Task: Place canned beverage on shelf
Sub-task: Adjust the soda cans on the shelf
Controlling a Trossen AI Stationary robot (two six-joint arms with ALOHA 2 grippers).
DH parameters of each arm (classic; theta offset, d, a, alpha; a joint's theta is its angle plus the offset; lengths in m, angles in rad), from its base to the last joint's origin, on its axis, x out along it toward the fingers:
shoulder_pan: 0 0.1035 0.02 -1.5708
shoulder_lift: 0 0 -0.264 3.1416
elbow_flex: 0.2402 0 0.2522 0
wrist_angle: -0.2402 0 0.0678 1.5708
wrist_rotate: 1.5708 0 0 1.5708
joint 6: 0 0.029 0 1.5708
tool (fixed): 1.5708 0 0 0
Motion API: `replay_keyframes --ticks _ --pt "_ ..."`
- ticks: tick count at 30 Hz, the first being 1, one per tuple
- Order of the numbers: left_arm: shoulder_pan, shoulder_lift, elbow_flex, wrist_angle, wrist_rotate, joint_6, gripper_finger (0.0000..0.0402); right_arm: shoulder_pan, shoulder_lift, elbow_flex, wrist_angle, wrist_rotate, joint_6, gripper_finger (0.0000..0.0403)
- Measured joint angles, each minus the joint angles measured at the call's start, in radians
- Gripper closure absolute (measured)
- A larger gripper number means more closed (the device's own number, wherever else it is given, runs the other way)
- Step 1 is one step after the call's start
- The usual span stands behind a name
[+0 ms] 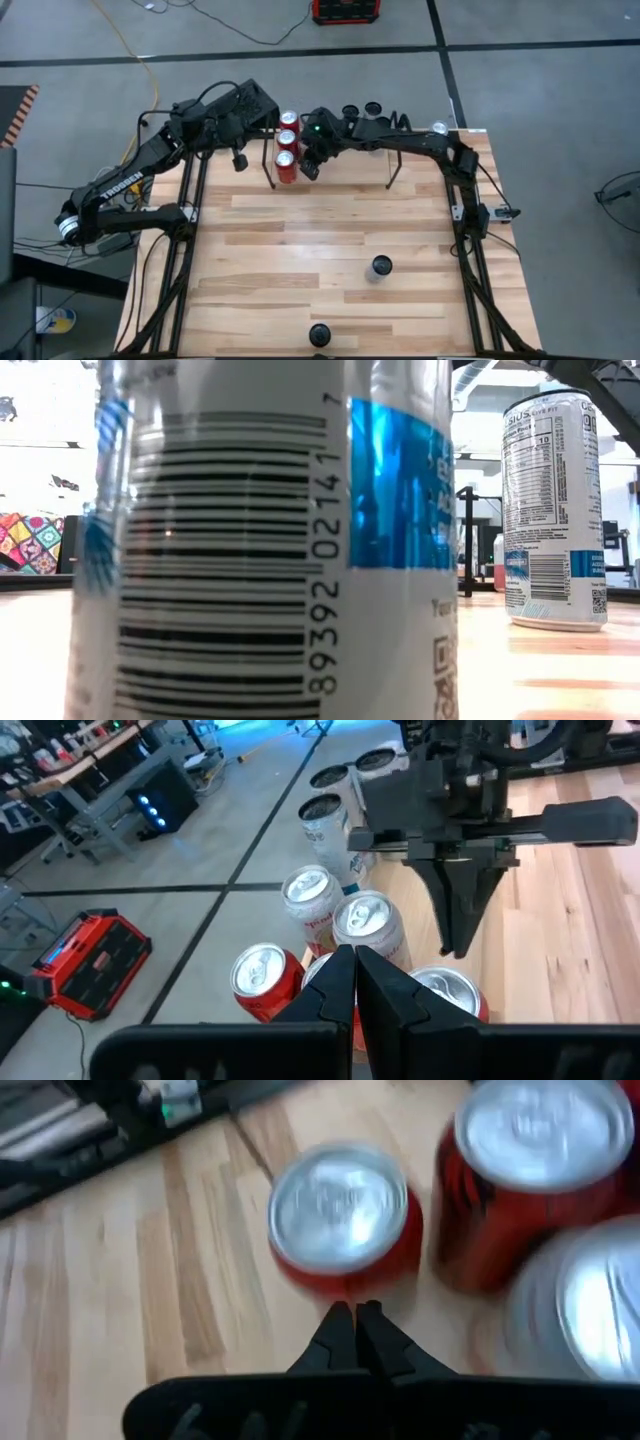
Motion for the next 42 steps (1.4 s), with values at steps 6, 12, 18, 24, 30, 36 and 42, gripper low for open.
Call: replay_keyframes --ticks 6,12,18,24,30,36,42 --pt "-0.022 0.094 0.002 0.132 0.088 -0.037 0.0402 -0.029 -0.181 0.003 -0.144 0.049 -0.056 0.0403" --pt "-0.052 0.302 0.065 0.199 0.092 0.017 0.0402 -0.060 -0.378 0.001 -0.316 0.246 -0.079 0.0403" --pt "-0.057 0.494 0.229 0.054 0.073 0.082 0.0402 -0.099 -0.583 -0.090 -0.379 0.368 -0.067 0.0403" --pt "-0.056 0.625 0.387 -0.122 -0.044 0.151 0.0402 -0.164 -0.772 -0.279 -0.305 0.372 -0.035 0.0403" --pt "-0.064 0.688 0.470 -0.207 -0.060 0.154 0.0402 -0.215 -0.908 -0.418 -0.250 0.371 0.000 0.0403" --pt "-0.086 0.705 0.469 -0.213 -0.140 0.163 0.0402 -0.230 -0.985 -0.476 -0.254 0.367 0.017 0.0403" --pt "-0.102 0.715 0.469 -0.231 -0.179 0.163 0.0402 -0.228 -1.005 -0.481 -0.249 0.366 0.017 0.0403"
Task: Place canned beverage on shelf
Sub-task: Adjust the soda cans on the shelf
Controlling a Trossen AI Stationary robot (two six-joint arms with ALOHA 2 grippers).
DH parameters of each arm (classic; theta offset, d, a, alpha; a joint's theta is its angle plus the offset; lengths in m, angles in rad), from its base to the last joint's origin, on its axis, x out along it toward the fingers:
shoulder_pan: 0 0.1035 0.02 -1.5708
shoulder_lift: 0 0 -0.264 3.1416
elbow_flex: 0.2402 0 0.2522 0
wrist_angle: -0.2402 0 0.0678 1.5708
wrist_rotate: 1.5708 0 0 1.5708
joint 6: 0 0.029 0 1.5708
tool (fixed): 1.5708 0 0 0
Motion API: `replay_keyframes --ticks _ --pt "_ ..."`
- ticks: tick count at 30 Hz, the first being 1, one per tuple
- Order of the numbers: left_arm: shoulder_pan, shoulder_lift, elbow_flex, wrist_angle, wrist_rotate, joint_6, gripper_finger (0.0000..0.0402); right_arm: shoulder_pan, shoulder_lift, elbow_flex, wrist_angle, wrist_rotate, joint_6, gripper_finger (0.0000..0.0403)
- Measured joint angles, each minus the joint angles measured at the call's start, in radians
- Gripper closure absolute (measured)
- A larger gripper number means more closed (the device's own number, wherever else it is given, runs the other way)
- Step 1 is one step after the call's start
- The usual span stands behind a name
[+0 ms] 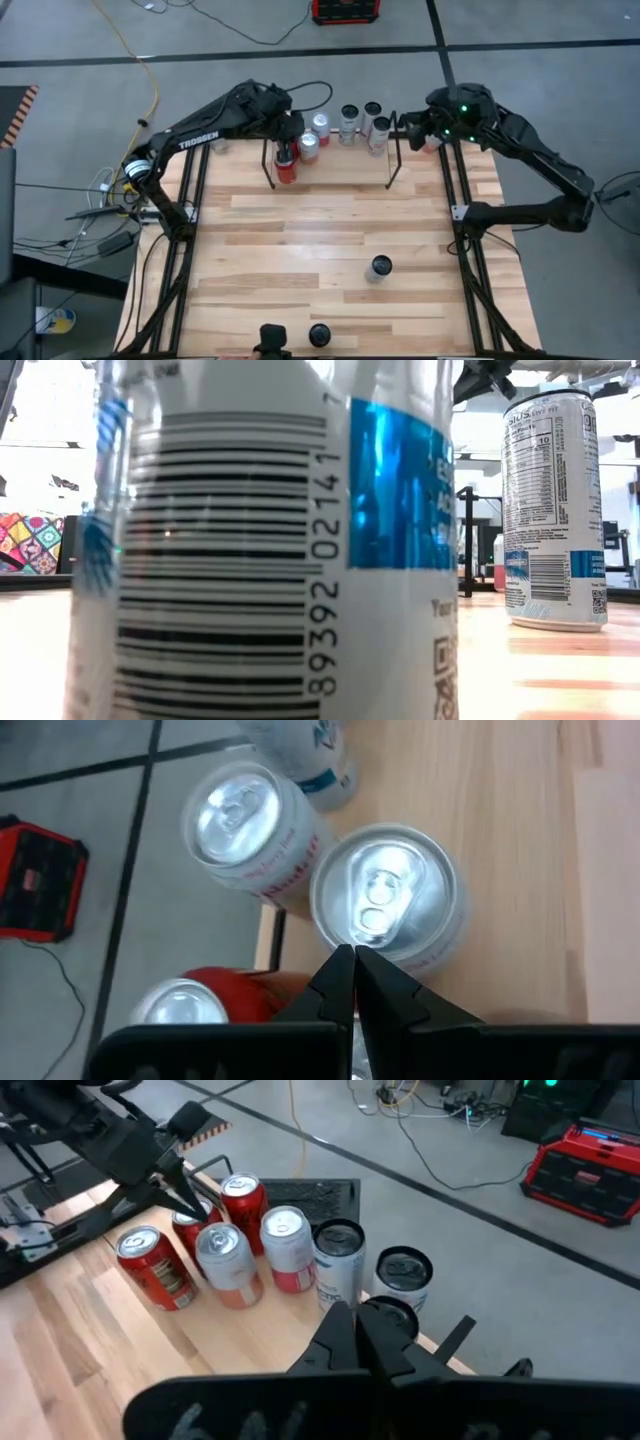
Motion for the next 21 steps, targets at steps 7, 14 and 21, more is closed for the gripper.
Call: replay_keyframes --ticks 7,14,21 --pt "-0.030 0.003 0.000 -0.006 -0.003 0.015 0.0402 0.003 0.023 -0.001 0.008 0.000 -0.009 0.0403" --pt "-0.036 0.003 0.000 0.007 -0.006 0.027 0.0402 0.004 0.038 -0.001 0.015 -0.001 -0.010 0.0403" --pt "-0.040 0.003 0.000 0.009 0.015 0.019 0.0402 0.021 0.036 -0.001 0.026 -0.004 -0.012 0.0403"
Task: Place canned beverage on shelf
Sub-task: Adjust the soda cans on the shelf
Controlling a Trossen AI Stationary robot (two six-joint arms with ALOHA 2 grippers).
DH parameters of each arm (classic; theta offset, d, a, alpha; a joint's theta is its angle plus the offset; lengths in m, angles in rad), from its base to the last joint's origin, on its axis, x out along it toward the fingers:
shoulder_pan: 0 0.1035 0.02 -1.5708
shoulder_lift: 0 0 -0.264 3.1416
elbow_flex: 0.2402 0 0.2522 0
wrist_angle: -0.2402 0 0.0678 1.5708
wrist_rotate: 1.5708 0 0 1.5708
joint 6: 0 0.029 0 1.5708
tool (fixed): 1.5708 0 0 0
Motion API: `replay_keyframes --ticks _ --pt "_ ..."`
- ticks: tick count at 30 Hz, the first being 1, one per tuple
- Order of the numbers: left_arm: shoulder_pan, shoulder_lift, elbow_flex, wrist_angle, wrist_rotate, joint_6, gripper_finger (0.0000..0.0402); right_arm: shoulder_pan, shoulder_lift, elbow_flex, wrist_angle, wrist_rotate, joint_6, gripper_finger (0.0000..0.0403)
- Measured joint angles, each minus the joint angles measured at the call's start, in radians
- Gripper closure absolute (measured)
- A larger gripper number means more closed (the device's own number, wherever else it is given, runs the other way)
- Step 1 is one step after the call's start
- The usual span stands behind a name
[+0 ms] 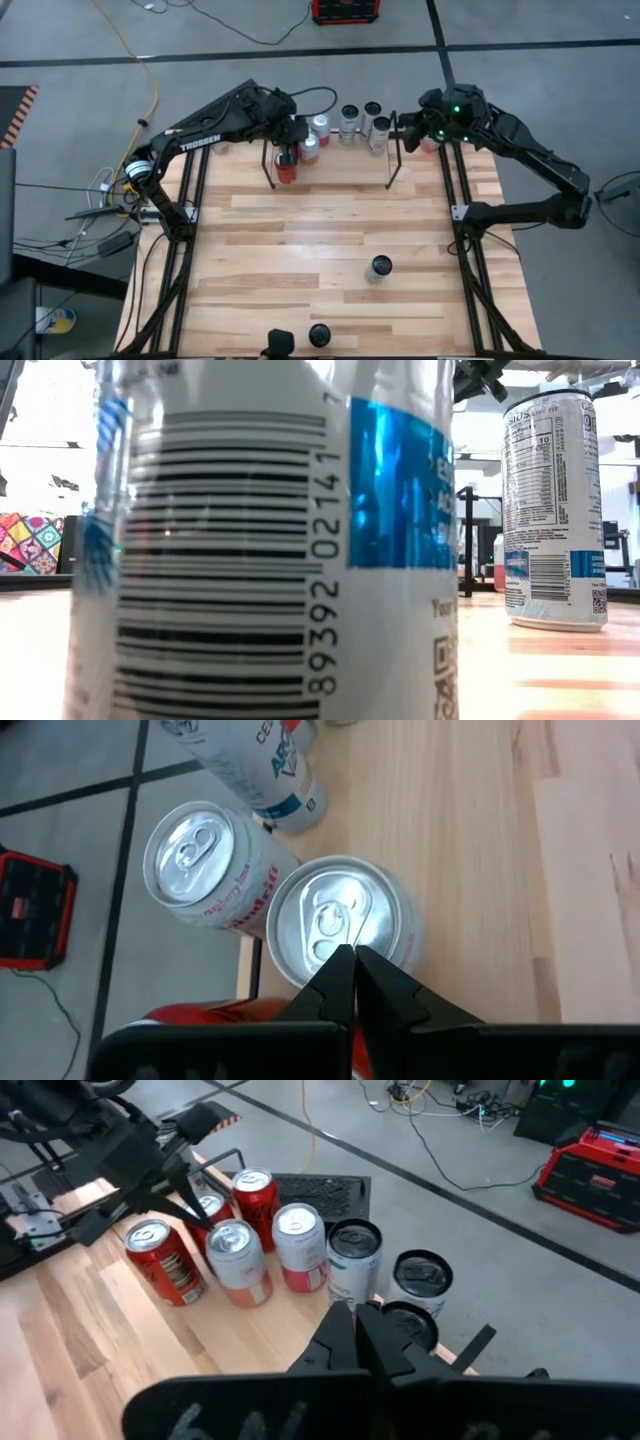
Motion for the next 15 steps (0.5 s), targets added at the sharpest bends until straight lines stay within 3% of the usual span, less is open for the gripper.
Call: replay_keyframes --ticks 15 --pt "-0.023 0.031 -0.001 0.051 -0.020 0.011 0.0402 -0.001 0.000 0.000 -0.002 0.000 -0.004 0.0403"
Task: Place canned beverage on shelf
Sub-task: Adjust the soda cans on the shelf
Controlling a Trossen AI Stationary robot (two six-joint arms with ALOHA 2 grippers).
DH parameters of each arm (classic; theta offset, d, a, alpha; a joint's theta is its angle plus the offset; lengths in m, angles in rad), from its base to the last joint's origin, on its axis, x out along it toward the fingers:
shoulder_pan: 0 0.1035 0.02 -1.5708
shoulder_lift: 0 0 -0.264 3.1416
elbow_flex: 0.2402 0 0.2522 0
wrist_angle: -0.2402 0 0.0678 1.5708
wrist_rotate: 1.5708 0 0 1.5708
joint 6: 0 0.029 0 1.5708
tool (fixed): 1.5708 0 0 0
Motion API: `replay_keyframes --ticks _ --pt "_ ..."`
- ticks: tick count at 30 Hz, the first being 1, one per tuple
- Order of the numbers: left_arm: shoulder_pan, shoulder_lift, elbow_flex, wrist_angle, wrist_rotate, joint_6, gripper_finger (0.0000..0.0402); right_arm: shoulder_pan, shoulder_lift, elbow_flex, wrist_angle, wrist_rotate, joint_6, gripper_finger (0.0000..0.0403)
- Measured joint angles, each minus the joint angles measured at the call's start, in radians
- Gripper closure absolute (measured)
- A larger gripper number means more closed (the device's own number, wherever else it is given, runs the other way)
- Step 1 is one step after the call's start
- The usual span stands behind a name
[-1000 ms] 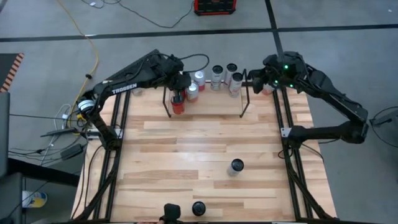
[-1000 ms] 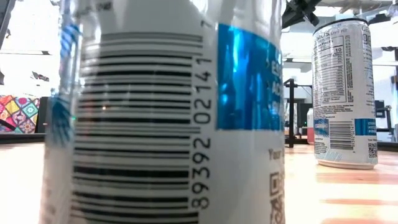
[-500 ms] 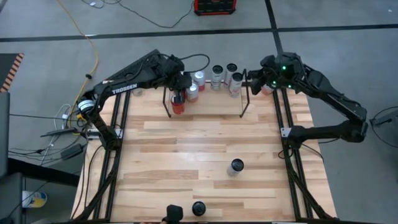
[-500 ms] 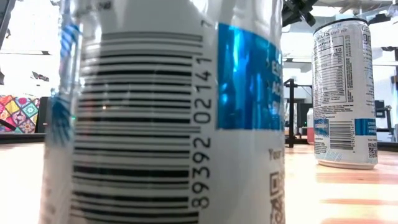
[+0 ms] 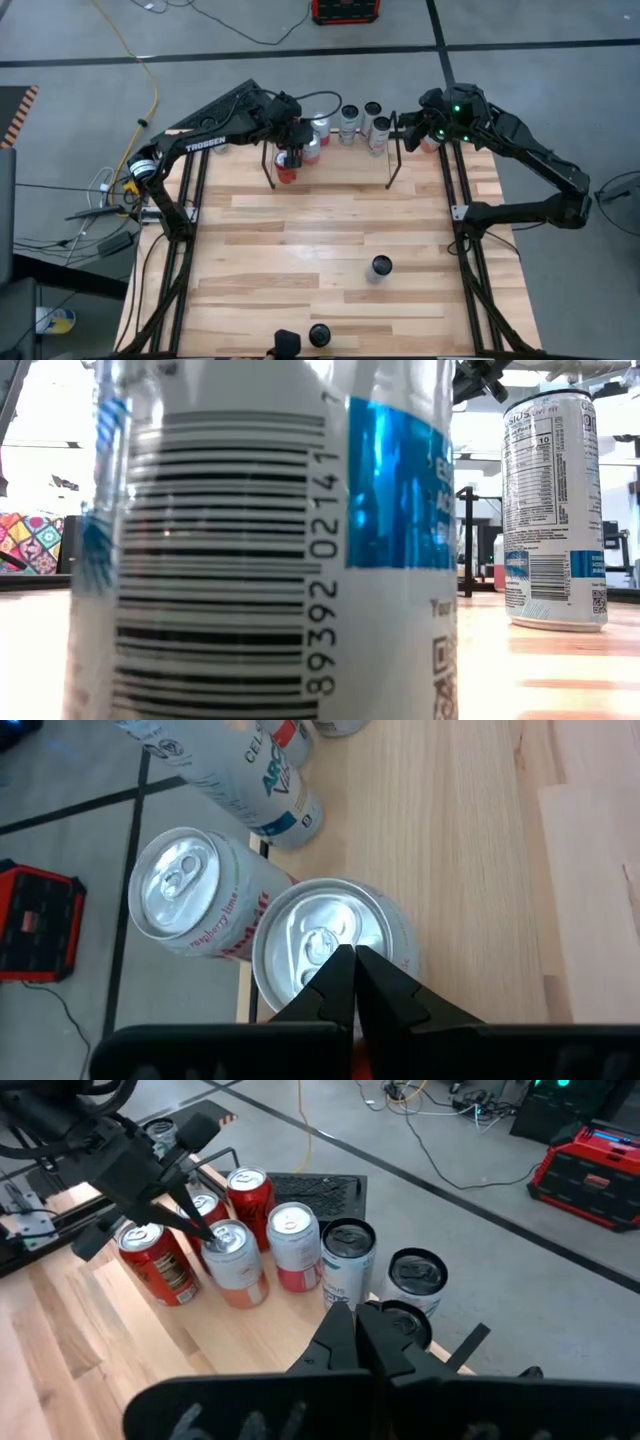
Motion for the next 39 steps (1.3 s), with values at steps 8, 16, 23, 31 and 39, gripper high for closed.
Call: replay_keyframes --ticks 8,16,23,31,39 --pt "-0.003 0.000 0.000 0.032 0.028 0.005 0.0402 0.000 0.000 0.000 0.001 0.000 -0.007 0.0403" --pt "-0.020 0.014 0.000 0.034 -0.067 0.024 0.0402 0.000 0.000 0.000 0.000 0.000 -0.010 0.0403" --pt "-0.023 -0.003 0.001 0.053 -0.108 0.040 0.0402 0.000 0.000 0.000 0.000 0.000 -0.012 0.0403" --pt "-0.015 -0.002 0.000 0.040 -0.189 0.040 0.0402 0.000 0.000 0.000 0.000 0.000 -0.026 0.0403" --pt "0.002 -0.002 0.000 0.006 -0.203 0.031 0.0402 0.000 0.000 0.000 0.000 0.000 -0.031 0.0403"
